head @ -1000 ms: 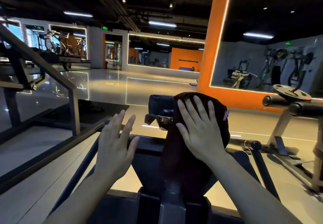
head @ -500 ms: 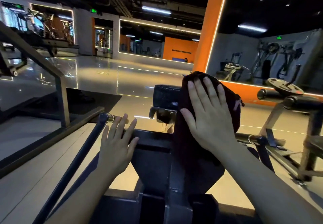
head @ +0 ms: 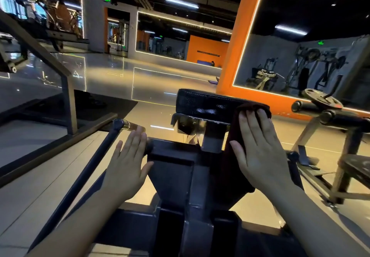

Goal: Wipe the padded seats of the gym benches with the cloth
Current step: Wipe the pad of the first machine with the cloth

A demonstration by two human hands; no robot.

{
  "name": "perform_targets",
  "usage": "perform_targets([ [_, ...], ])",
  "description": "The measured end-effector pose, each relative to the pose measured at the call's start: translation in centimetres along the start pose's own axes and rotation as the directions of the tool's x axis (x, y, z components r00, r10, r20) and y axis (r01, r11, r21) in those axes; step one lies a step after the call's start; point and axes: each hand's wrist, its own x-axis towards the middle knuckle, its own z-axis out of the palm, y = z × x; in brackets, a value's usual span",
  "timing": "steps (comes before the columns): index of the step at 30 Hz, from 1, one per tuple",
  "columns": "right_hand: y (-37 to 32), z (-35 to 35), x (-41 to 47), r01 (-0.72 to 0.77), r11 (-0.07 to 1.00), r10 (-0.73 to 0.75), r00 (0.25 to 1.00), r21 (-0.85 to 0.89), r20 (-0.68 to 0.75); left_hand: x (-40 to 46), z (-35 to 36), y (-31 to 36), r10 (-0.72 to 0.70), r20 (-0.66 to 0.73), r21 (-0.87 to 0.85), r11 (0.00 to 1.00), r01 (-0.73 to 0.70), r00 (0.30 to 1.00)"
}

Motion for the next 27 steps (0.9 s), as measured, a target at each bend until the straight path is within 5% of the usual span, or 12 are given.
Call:
perform_targets([
  [9, -6.2, 1.5, 6.4, 0.188, 0.982, -0.188, 0.982, 0.035, -0.019, -0.3, 1.1, 0.5, -0.046, -0.03, -0.019, 0.999, 0.046, 0.998],
  [13, -3.2, 0.8, 6.2, 0.362, 0.932, -0.361, 0.932, -0.034, 0.029, -0.5, 1.0, 0.5, -0.071, 0.0, -0.044, 0.997, 0.071, 0.998],
  [22, 1.4, -0.2, 1.8, 0.114, 0.993, -0.114, 0.993, 0.001, 0.028, -0.4, 1.6, 0.8, -0.092, 0.0, -0.106, 0.99, 0.092, 0.996],
  [27, -3.7, 0.9, 4.8, 0.204, 0.979, -0.203, 0.979, -0.015, 0.025, -0.4, 1.9, 1.0, -0.093, -0.033, -0.11, 0.99, 0.089, 0.995],
])
